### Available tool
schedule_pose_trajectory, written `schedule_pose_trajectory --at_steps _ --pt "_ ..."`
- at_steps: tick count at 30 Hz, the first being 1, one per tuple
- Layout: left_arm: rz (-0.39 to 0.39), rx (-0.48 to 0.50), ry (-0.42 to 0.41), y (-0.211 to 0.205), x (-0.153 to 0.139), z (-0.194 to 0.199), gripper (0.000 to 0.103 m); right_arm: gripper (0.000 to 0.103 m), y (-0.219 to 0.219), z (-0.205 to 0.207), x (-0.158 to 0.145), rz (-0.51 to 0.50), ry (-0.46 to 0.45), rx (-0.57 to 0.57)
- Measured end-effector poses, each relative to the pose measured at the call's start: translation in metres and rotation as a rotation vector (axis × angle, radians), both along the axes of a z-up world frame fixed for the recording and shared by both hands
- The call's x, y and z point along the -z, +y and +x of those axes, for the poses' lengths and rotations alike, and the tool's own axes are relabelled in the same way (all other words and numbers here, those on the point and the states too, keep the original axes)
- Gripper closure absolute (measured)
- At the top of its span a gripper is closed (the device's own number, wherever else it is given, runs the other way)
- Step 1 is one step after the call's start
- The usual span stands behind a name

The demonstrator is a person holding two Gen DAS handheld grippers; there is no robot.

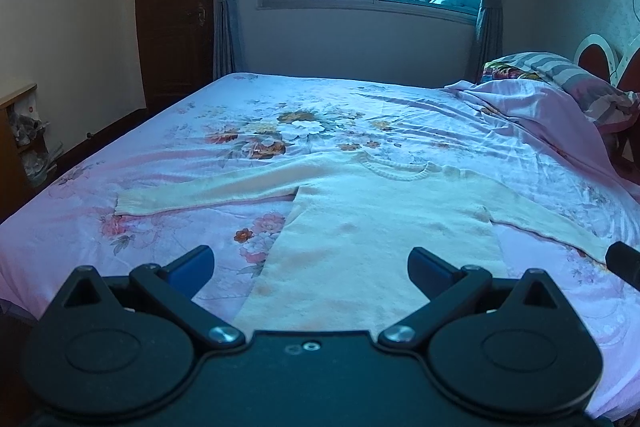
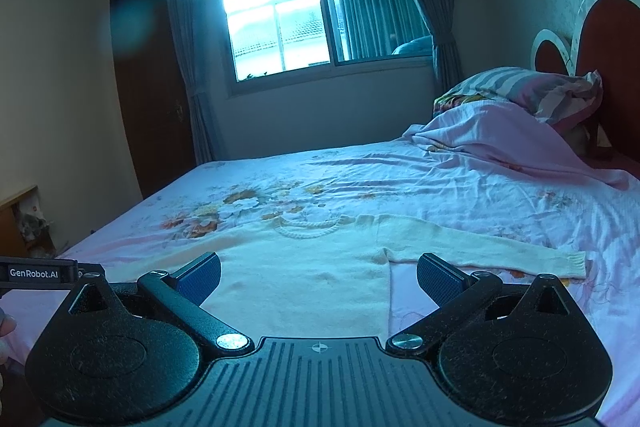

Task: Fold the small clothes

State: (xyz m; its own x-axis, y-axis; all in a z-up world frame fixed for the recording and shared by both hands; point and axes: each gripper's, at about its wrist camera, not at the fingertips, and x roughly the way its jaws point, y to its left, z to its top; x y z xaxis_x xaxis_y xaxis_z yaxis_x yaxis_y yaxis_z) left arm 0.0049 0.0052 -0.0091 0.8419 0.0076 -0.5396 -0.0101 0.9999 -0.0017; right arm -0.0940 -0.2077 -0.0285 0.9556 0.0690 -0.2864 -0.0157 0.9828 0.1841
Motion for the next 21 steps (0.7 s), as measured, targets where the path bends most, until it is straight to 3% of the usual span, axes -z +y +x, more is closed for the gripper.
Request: schedule_pose_trajectory --at_steps 5,12,21 --pt "-0.044 -0.005 0.026 0.0 0.0 0.0 0.001 0.0 0.0 0.001 0.0 -0.013 0.006 -0.001" --pt "-0.026 -0.008 -0.003 0.001 0.002 0.002 0.001 0.0 -0.001 0.002 0.005 0.018 -0.001 -0.001" --pt "-0.029 -0.021 0.022 0.002 0.008 0.01 0.001 0.0 -0.002 0.01 0.01 -0.031 0.002 0.006"
